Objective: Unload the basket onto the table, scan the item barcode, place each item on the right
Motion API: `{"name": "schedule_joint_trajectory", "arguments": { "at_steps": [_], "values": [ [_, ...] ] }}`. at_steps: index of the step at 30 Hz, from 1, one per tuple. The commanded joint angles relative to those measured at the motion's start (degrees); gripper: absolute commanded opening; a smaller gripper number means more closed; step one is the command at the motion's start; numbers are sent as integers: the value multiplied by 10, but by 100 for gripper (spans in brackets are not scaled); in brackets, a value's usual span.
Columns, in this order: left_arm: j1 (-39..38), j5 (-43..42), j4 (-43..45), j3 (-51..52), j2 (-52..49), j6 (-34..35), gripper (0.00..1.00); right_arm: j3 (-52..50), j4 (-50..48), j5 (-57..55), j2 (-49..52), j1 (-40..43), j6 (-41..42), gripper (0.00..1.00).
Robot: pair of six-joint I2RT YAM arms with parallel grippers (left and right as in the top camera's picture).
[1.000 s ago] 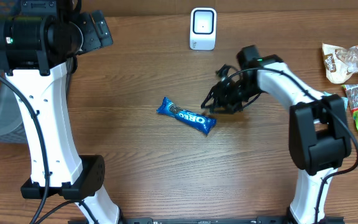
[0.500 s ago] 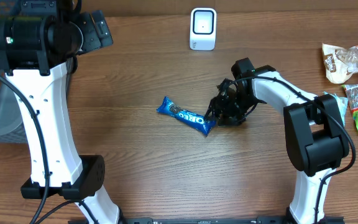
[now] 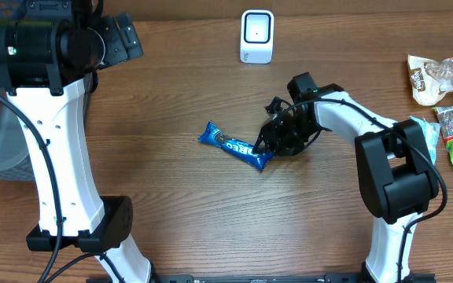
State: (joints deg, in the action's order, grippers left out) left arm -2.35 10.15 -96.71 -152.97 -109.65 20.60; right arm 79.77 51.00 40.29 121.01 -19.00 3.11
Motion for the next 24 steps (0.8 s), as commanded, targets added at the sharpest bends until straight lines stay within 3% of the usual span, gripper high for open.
{"name": "schedule_joint_trajectory", "arguments": {
  "at_steps": [1, 2, 4, 5, 14, 18, 24],
  "values": [
    [1, 8, -1, 0, 2, -5, 100, -3, -1, 10, -11, -6, -45, 43],
    [1, 8, -1, 0, 2, -4, 100, -3, 1, 9, -11, -6, -52, 35],
    [1, 8, -1, 0, 2, -4, 100, -3, 3, 9, -11, -6, -60, 10],
    [1, 8, -1, 0, 2, -4, 100, -3, 5, 8, -11, -6, -65, 4],
    [1, 7, -1, 0, 2, -4, 100, 30, 47, -83, -34, 0, -57, 4],
    [1, 8, -1, 0, 2, -4, 100, 49, 55, -247, -98, -3, 6, 4],
    [1, 8, -1, 0, 2, -4, 100, 55, 55, -581, -220, -39, 85, 4]
  ]
}}
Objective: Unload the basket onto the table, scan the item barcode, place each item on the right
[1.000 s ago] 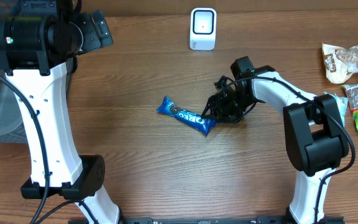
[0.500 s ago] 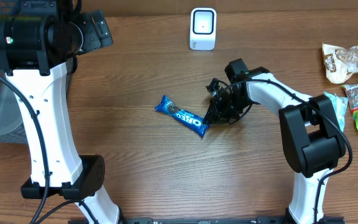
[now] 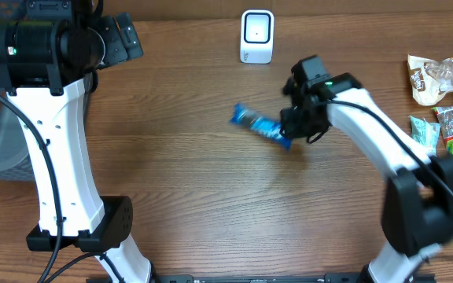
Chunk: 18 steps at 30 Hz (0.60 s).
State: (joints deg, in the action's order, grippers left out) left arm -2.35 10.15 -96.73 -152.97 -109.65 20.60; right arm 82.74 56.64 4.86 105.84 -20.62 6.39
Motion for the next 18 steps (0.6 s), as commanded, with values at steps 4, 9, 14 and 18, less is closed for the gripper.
{"name": "schedule_joint_trajectory", "arguments": {
  "at_steps": [4, 9, 14, 18],
  "values": [
    [1, 8, -1, 0, 2, -4, 100, 25, 5, -420, -94, -76, 54, 4],
    [1, 8, -1, 0, 2, -4, 100, 25, 24, -548, -71, -148, 39, 4],
    [1, 8, -1, 0, 2, -5, 100, 25, 75, -677, -10, -200, 37, 4],
    [1, 8, -1, 0, 2, -4, 100, 24, 89, -704, 39, -244, 39, 4]
  ]
}}
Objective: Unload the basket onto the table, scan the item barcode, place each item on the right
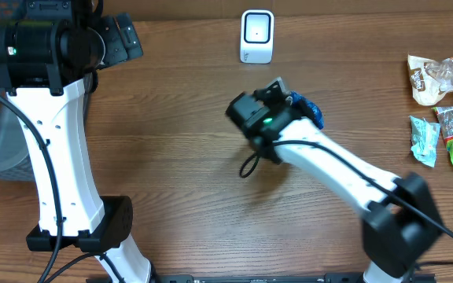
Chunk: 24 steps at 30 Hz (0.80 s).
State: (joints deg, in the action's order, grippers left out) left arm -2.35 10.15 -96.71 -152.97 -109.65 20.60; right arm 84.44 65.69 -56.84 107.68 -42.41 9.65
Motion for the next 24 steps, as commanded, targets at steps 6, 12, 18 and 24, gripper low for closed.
{"name": "schedule_joint_trajectory", "arguments": {
  "at_steps": [6, 12, 18, 24],
  "values": [
    [1, 8, -1, 0, 2, -4, 100, 7, 8, -51, 95, -96, 6, 4],
    [1, 8, -1, 0, 2, -4, 100, 7, 28, -37, 136, -185, 10, 4],
    [1, 8, -1, 0, 2, -4, 100, 8, 32, 5, 135, -251, 11, 43],
    [1, 8, -1, 0, 2, -4, 100, 8, 35, 123, 135, -243, 11, 71]
  ]
}}
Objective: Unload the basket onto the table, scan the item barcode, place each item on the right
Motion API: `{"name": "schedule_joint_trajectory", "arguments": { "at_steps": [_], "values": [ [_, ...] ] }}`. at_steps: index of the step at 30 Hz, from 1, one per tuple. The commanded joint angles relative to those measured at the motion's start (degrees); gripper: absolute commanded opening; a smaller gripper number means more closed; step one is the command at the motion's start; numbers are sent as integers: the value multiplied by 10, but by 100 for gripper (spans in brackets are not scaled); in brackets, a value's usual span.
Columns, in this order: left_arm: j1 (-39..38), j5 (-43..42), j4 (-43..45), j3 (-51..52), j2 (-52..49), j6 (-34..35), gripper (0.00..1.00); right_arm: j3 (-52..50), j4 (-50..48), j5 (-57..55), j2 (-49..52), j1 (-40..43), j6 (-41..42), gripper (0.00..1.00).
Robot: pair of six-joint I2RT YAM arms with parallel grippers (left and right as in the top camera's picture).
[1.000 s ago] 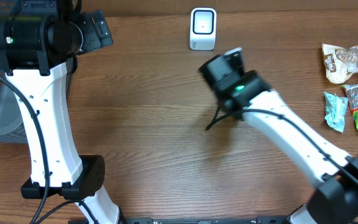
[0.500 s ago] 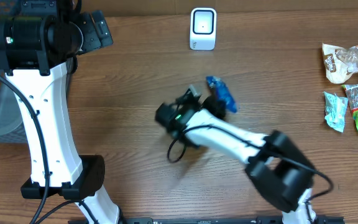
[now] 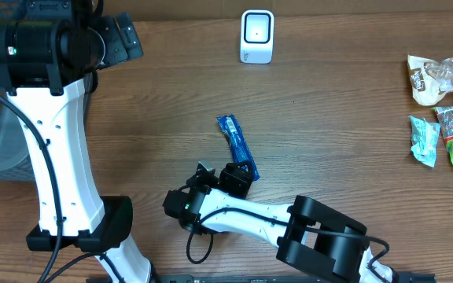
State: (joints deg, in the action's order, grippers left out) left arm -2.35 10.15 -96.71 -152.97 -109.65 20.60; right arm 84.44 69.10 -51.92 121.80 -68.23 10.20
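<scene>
A blue Oreo snack pack (image 3: 234, 141) lies lengthwise in the middle of the table, slanting from upper left to lower right. My right gripper (image 3: 244, 173) is shut on its near end, with the arm folded low along the front edge. The white barcode scanner (image 3: 257, 35) stands at the back, well beyond the pack. The pack's barcode does not show from above. My left gripper (image 3: 124, 38) rests folded at the back left, its fingers too dark to read.
Several snack bags lie at the right edge: a brown-and-white bag (image 3: 439, 77), a green-and-red one and a teal packet (image 3: 423, 140). A grey basket sits off the table's left side.
The right gripper was up near the scanner with the pack mostly hidden under it. Now it sits low near the front centre, with the pack turned lengthwise and in full view.
The right gripper first gripped the pack's right end on the table at the middle. Then the pack was lifted and further back, then close in front of the scanner. Now it is back toward the front centre, still gripped. The left arm never moved.
</scene>
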Motion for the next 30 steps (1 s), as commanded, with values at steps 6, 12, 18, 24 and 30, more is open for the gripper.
{"name": "schedule_joint_trajectory", "arguments": {
  "at_steps": [6, 12, 18, 24, 30],
  "values": [
    [1, 8, -1, 0, 2, -4, 100, 28, 23, 181, -23, 56, 95, 80],
    [1, 8, -1, 0, 2, -5, 100, 100, 32, 363, -111, 176, 130, 75],
    [1, 7, -1, 0, 2, -5, 100, 116, -5, 623, -202, 363, 94, 70],
    [1, 8, -1, 0, 2, -4, 100, 64, -46, 892, -190, 496, -18, 70],
    [1, 8, -1, 0, 2, -5, 100, -46, -142, 896, -188, 494, -10, 70]
  ]
}}
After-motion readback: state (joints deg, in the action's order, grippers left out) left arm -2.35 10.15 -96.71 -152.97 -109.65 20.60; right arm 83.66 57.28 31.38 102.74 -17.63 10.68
